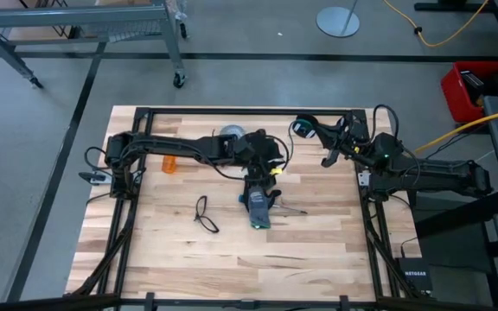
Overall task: Coil cords
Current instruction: Coil the green wire on the black spool
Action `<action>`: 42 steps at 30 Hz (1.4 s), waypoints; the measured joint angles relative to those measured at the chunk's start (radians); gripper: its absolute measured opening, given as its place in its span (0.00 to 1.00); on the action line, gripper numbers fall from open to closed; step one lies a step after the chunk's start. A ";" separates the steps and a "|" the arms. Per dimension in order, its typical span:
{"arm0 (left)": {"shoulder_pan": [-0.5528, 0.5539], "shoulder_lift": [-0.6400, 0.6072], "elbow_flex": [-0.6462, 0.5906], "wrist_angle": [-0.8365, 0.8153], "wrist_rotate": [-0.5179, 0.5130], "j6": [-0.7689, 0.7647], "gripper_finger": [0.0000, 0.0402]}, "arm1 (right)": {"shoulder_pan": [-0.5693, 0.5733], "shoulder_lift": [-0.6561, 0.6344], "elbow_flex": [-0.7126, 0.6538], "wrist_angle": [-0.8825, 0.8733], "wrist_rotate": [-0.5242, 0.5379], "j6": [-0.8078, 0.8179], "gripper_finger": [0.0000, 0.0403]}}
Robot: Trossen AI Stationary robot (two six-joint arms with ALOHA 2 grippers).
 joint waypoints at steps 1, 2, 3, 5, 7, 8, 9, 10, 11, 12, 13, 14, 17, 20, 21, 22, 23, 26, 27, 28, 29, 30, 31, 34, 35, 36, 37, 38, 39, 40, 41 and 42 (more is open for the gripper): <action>-0.004 0.000 0.000 0.001 -0.004 0.001 0.19 | 0.000 0.000 0.000 0.001 0.006 0.000 0.00; -0.009 0.000 0.000 0.006 -0.005 0.001 0.19 | 0.000 0.000 0.000 0.001 0.013 -0.001 0.00; -0.015 0.000 0.000 0.015 -0.005 0.000 0.19 | 0.000 0.000 0.000 0.001 0.023 -0.002 0.00; -0.026 0.006 0.000 0.042 -0.014 -0.001 0.19 | 0.000 0.001 0.000 0.005 0.032 -0.008 0.00; -0.040 0.014 0.000 0.072 -0.048 0.007 0.19 | 0.000 0.001 0.000 0.018 0.033 -0.010 0.00; -0.047 0.024 -0.006 0.100 -0.075 0.019 0.19 | 0.000 0.001 0.000 0.025 0.032 -0.011 0.00; -0.054 0.031 -0.017 0.137 -0.107 0.024 0.19 | 0.000 0.000 0.000 0.031 0.032 -0.017 0.00; -0.061 0.037 -0.031 0.162 -0.139 0.026 0.19 | 0.000 0.000 0.000 0.033 0.032 -0.021 0.00; -0.066 0.047 -0.044 0.183 -0.170 0.027 0.19 | 0.000 0.000 0.000 0.033 0.032 -0.024 0.00; -0.071 0.057 -0.049 0.200 -0.202 0.026 0.19 | 0.000 0.000 0.000 0.033 0.032 -0.024 0.00; -0.075 0.065 -0.054 0.213 -0.231 0.022 0.19 | 0.000 0.000 0.000 0.030 0.032 -0.024 0.00; -0.079 0.072 -0.062 0.231 -0.258 0.018 0.19 | 0.000 0.000 0.000 0.029 0.032 -0.024 0.00; -0.083 0.076 -0.090 0.296 -0.317 -0.002 0.19 | 0.000 0.000 0.000 0.027 0.032 -0.025 0.00; -0.082 0.076 -0.124 0.354 -0.365 -0.037 0.19 | 0.000 0.000 -0.001 0.026 0.032 -0.027 0.00; -0.082 0.076 -0.129 0.358 -0.382 -0.055 0.19 | 0.000 0.000 -0.001 0.026 0.032 -0.028 0.00; -0.082 0.076 -0.129 0.360 -0.390 -0.063 0.19 | 0.000 0.000 -0.001 0.026 0.032 -0.028 0.00; -0.082 0.076 -0.129 0.363 -0.392 -0.069 0.19 | 0.000 0.000 -0.001 0.026 0.032 -0.028 0.00; -0.082 0.076 -0.129 0.367 -0.393 -0.061 0.19 | 0.000 0.000 -0.001 0.026 0.032 -0.029 0.00; -0.083 0.076 -0.129 0.366 -0.394 -0.060 0.19 | 0.000 0.000 0.000 0.027 0.031 -0.029 0.00; -0.083 0.076 -0.129 0.371 -0.393 -0.060 0.19 | 0.000 0.000 0.000 0.027 0.032 -0.029 0.00; -0.083 0.076 -0.129 0.381 -0.392 -0.059 0.19 | 0.000 0.000 -0.001 0.028 0.032 -0.029 0.00; -0.083 0.076 -0.129 0.394 -0.386 -0.059 0.19 | 0.000 0.000 -0.001 0.030 0.032 -0.029 0.00; -0.083 0.078 -0.128 0.406 -0.373 -0.059 0.19 | 0.000 0.000 -0.001 0.031 0.031 -0.029 0.00; -0.083 0.091 -0.127 0.424 -0.359 -0.056 0.19 | 0.000 0.000 -0.001 0.035 0.031 -0.029 0.00; -0.083 0.100 -0.127 0.434 -0.358 -0.056 0.19 | 0.000 0.000 -0.001 0.037 0.031 -0.029 0.00; -0.083 0.107 -0.127 0.443 -0.358 -0.056 0.19 | 0.000 0.000 -0.001 0.038 0.031 -0.029 0.00; -0.083 0.113 -0.128 0.449 -0.358 -0.057 0.19 | 0.000 0.000 -0.001 0.038 0.031 -0.029 0.00; -0.083 0.120 -0.128 0.461 -0.358 -0.060 0.19 | 0.000 0.000 -0.001 0.038 0.031 -0.029 0.00; -0.083 0.123 -0.128 0.468 -0.357 -0.064 0.19 | 0.000 0.000 -0.001 0.040 0.031 -0.029 0.00; -0.083 0.127 -0.128 0.467 -0.358 -0.072 0.19 | 0.000 0.000 -0.001 0.041 0.031 -0.029 0.00; -0.083 0.130 -0.128 0.468 -0.358 -0.080 0.18 | 0.000 0.000 -0.001 0.042 0.031 -0.029 0.00; -0.083 0.132 -0.128 0.464 -0.358 -0.086 0.17 | 0.000 0.000 -0.001 0.042 0.031 -0.029 0.00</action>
